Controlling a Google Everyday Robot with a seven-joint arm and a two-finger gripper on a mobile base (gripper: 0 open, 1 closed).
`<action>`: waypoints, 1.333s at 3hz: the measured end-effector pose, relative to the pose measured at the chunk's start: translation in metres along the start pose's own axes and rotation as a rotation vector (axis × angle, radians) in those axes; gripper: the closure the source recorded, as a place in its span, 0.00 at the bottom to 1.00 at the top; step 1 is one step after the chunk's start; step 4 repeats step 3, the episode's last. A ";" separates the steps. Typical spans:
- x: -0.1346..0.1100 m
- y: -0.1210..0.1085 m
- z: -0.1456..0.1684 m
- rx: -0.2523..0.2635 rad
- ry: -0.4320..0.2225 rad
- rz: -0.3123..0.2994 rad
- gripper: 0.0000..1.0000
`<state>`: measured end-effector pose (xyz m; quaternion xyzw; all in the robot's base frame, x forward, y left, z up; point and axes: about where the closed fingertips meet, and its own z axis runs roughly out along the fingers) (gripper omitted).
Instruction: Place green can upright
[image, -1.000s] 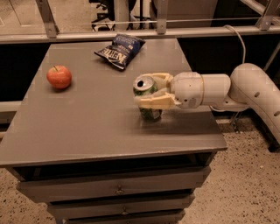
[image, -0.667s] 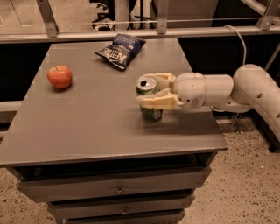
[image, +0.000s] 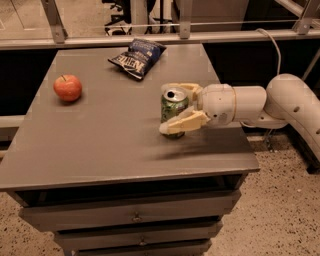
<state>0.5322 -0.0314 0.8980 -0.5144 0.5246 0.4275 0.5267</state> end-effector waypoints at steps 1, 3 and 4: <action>0.015 -0.011 -0.038 0.058 0.030 0.025 0.00; 0.016 -0.021 -0.096 0.130 0.098 0.013 0.00; 0.016 -0.021 -0.096 0.130 0.098 0.013 0.00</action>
Offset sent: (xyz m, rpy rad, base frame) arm 0.0123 -0.1757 0.0009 -0.1665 -0.0019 -0.2402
